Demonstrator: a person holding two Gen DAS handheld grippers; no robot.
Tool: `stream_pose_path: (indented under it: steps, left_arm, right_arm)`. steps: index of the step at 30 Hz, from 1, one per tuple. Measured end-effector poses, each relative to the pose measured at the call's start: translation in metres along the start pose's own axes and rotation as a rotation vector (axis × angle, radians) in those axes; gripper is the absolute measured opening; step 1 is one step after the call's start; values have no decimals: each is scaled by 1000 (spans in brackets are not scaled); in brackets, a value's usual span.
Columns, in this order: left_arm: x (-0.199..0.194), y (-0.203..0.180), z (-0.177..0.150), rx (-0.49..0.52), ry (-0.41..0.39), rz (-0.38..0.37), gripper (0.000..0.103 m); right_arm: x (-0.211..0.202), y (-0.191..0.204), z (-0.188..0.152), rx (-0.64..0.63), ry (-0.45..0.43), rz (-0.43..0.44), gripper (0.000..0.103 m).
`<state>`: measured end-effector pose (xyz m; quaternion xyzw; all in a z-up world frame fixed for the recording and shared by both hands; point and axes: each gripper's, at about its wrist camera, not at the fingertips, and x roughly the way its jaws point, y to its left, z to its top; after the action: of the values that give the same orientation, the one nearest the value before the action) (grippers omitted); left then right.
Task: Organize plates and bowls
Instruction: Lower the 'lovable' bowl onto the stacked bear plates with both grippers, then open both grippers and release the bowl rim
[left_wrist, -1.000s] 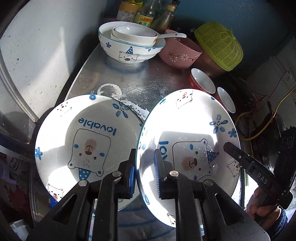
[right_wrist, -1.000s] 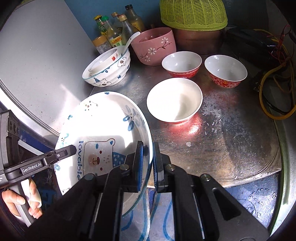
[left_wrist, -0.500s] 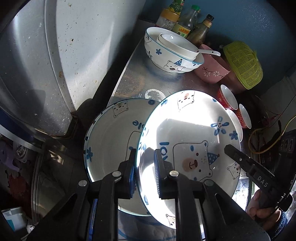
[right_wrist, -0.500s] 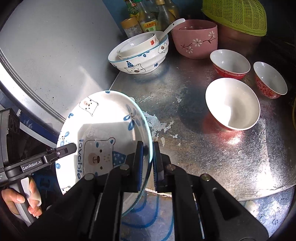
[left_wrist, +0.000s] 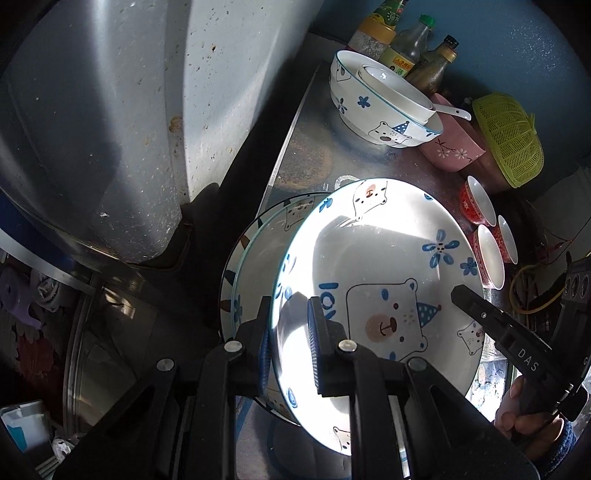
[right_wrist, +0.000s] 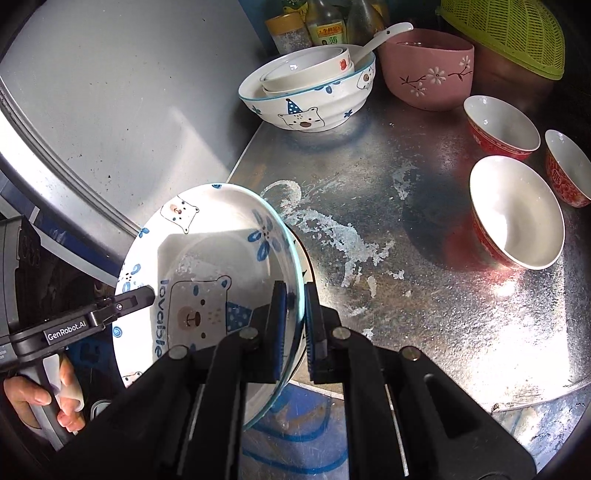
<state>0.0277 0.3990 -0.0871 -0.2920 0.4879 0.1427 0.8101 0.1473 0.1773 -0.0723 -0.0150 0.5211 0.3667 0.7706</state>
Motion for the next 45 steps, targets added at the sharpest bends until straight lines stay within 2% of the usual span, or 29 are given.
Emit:
stream_pose_path:
  steps: [11, 16, 19, 21, 23, 31, 35, 37, 41, 43, 45]
  left_arm:
    - [13, 6, 6, 43, 18, 42, 16]
    - [13, 7, 8, 41, 24, 33, 18]
    - [11, 5, 6, 32, 21, 22, 27]
    - [10, 2, 5, 35, 20, 18, 39]
    - [9, -1, 5, 30, 19, 18, 45]
    - [5, -12, 5, 48, 16, 71, 54]
    - [1, -20, 2, 93, -15, 165, 62]
    - [0, -13, 2, 59, -11, 122, 63]
    - [-6, -10, 2, 45, -26, 133, 65]
    - [-9, -8, 1, 32, -39, 137, 74]
    - [-12, -6, 0, 16, -45, 134, 75]
  right_arm:
    - [18, 4, -2, -3, 18, -19, 10]
    - [16, 6, -2, -20, 5, -16, 10]
    - [14, 6, -1, -22, 0, -20, 10]
    - [12, 7, 0, -30, -4, -24, 12]
    - [8, 8, 2, -33, -13, -25, 12]
    - [0, 9, 4, -47, -13, -20, 13]
    - [-3, 9, 2, -59, -13, -8, 12]
    - [-4, 9, 2, -64, -13, -4, 12]
    - [-7, 8, 1, -71, -11, 3, 13]
    - [-8, 8, 1, -74, -8, 5, 13]
    - [-8, 9, 1, -76, -7, 8, 13]
